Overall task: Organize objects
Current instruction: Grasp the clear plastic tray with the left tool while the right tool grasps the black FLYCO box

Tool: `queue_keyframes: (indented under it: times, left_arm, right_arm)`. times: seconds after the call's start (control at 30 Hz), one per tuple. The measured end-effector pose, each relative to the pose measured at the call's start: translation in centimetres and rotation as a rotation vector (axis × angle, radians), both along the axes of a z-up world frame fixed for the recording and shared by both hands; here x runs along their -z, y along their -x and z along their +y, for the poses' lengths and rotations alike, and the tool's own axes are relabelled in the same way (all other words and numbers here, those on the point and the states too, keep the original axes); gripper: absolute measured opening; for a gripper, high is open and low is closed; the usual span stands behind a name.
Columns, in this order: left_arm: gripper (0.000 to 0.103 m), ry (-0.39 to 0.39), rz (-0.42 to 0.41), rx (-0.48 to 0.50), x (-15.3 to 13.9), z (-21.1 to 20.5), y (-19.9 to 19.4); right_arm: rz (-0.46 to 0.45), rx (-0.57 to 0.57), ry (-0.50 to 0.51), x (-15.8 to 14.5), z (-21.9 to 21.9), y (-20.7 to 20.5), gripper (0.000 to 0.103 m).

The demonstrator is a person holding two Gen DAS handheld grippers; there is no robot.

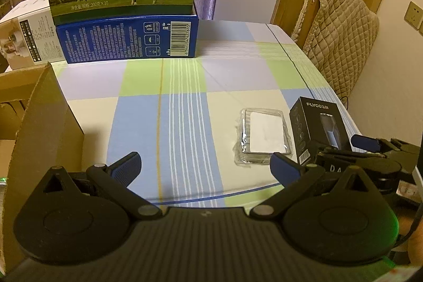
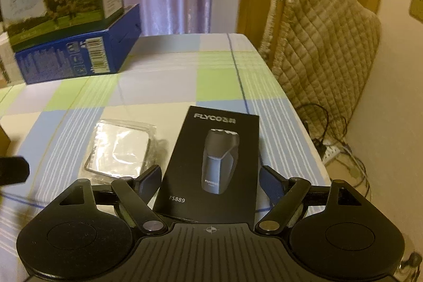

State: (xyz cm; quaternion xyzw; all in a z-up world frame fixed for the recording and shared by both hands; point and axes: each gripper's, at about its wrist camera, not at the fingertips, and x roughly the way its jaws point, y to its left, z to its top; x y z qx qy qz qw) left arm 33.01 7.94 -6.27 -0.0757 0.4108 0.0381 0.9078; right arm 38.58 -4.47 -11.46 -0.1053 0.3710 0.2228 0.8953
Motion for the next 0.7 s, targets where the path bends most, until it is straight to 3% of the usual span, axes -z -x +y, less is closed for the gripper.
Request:
queue_keyframes:
  times: [0.27,0.43,0.63,0.7]
  left_arm:
    - [0.102,0.013,0.009,0.001,0.3,-0.4,-0.3]
    - [0.102,0.020,0.008,0.012,0.3,-1.0,-0.8]
    - [0.102,0.018,0.012,0.044,1.6,-2.3,-1.8]
    - [0.102,0.016,0.011,0.050,2.1,-2.5,-2.2]
  right_arm:
    - [0.076,0.003,-0.003,1.6,0.0,-1.5,0.079]
    - [0.087,0.008,0.000,0.6,-1.3,-1.7,0.076]
    - [0.117,-0.095,0.009,1.1,-2.7,-0.8,0.076]
    - [0.113,-0.077,0.007,0.9,-3.2,-0.5,0.076]
